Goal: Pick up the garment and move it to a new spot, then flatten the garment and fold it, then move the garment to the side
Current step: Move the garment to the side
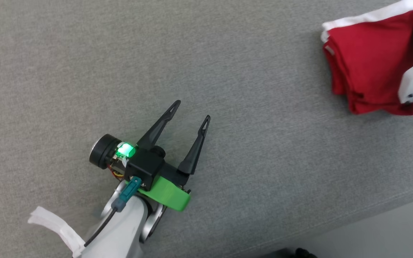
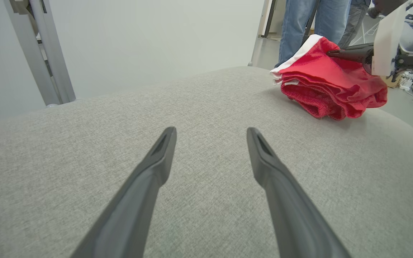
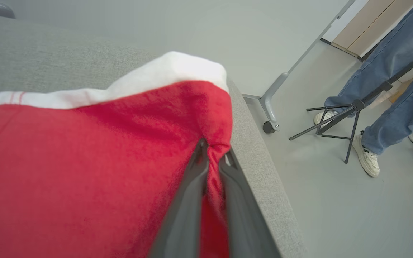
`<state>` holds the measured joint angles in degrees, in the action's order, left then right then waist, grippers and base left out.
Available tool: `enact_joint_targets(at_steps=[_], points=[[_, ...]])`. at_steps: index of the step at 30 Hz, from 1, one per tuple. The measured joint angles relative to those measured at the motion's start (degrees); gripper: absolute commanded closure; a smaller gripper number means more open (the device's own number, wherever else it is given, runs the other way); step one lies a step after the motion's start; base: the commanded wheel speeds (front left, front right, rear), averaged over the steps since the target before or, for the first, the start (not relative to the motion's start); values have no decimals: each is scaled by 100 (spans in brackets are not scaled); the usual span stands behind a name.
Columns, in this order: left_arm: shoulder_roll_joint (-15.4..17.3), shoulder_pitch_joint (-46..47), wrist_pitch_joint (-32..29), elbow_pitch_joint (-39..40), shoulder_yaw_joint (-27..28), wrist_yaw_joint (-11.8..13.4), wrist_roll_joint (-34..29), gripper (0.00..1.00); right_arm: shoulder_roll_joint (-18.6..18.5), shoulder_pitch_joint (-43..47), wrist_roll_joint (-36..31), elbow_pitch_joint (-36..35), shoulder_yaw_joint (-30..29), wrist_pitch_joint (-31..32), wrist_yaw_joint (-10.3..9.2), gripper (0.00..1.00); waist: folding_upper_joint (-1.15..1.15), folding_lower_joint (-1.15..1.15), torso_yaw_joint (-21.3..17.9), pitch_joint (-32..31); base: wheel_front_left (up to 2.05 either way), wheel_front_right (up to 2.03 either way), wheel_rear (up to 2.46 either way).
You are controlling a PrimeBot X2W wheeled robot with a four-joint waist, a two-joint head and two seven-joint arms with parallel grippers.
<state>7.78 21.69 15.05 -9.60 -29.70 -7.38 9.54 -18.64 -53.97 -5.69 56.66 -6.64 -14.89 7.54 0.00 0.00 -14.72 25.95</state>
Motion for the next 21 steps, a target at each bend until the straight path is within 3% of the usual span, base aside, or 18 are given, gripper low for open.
enact_joint_targets(at_steps=[9,17,18,19,20,21], points=[[30,331,0,165,-26,0,0,0,-795,-628,-802,216,-854,109,0,100,0,0,486,614,0,0,0],[32,410,0,179,-22,0,1,0,-926,-740,-1575,-23,-1772,209,0,100,0,0,777,902,0,0,0],[31,415,0,177,-19,0,2,0,-913,-741,-1646,-67,-1874,208,0,61,0,0,795,911,0,0,0],[29,417,0,168,-13,0,9,0,-879,-741,-1757,-132,-1986,191,0,40,0,0,814,915,0,0,0],[26,417,0,151,-8,0,10,0,-808,-743,-1816,-188,-2101,167,0,0,0,0,824,903,0,0,0],[16,416,0,115,21,0,15,0,-653,-742,-1904,-288,-2281,122,0,0,0,0,833,858,0,0,0]])
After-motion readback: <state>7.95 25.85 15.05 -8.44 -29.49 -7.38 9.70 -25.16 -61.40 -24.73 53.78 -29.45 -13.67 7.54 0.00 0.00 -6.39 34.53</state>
